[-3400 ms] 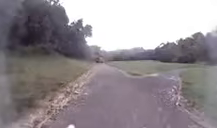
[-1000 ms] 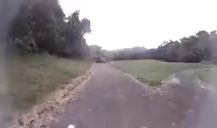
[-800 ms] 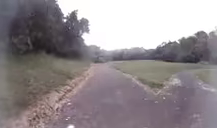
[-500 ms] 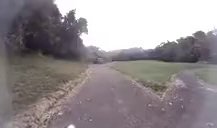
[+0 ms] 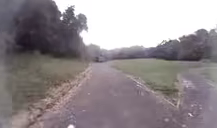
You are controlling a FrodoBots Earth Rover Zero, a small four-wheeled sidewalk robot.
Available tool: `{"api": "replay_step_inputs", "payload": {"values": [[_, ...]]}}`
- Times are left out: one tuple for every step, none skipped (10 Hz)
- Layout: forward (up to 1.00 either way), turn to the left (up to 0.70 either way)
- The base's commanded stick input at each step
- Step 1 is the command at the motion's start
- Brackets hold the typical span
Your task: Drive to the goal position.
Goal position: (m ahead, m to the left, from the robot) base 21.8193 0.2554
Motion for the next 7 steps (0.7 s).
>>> {"api": "replay_step_inputs", "payload": {"values": [[0.85,0.0],[0.85,0.0],[0.85,0.0],[0.85,0.0],[0.85,0.0],[0.85,0.0],[0.85,0.0]]}}
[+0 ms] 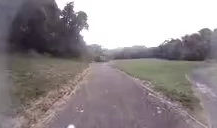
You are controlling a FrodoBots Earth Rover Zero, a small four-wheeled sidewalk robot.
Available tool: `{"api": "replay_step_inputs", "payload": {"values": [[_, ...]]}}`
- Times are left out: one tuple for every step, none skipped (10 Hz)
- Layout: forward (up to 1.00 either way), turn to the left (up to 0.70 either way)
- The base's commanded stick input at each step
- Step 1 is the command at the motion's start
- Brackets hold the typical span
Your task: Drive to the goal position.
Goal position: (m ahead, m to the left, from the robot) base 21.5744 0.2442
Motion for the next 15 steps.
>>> {"api": "replay_step_inputs", "payload": {"values": [[0.85,0.0],[0.85,0.0],[0.85,0.0],[0.85,0.0],[0.85,0.0],[0.85,0.0],[0.85,0.0],[0.85,0.0],[0.85,0.0],[0.85,0.0],[0.85,0.0],[0.85,0.0],[0.85,0.0],[0.85,0.0],[0.85,0.0]]}}
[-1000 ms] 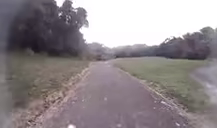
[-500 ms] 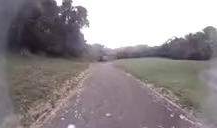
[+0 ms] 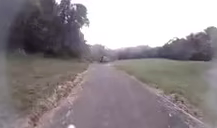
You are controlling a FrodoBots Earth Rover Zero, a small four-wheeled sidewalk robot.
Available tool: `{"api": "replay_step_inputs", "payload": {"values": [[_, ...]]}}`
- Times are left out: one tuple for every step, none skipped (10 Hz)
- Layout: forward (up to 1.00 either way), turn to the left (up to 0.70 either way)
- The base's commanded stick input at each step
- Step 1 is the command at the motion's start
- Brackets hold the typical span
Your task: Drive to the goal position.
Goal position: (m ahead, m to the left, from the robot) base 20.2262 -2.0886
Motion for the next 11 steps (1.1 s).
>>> {"api": "replay_step_inputs", "payload": {"values": [[0.85,0.0],[0.85,0.0],[0.85,0.0],[0.85,0.0],[0.85,0.0],[0.85,0.0],[0.85,0.0],[0.85,0.0],[0.85,0.0],[0.85,0.0],[0.85,0.0]]}}
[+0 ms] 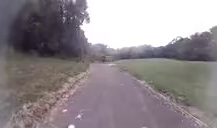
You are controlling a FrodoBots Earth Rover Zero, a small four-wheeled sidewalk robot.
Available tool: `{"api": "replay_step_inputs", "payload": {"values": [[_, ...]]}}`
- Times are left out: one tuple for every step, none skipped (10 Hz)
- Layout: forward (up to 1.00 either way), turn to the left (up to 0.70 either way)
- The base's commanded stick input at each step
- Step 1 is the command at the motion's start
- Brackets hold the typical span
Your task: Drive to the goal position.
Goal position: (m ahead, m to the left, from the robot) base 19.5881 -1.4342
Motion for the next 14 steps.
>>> {"api": "replay_step_inputs", "payload": {"values": [[0.85,0.0],[0.85,0.0],[0.85,0.0],[0.85,0.0],[0.85,0.0],[0.85,0.0],[0.85,0.0],[0.85,0.0],[0.85,0.0],[0.85,0.0],[0.85,0.0],[0.85,0.0],[0.85,0.0],[0.85,-0.11]]}}
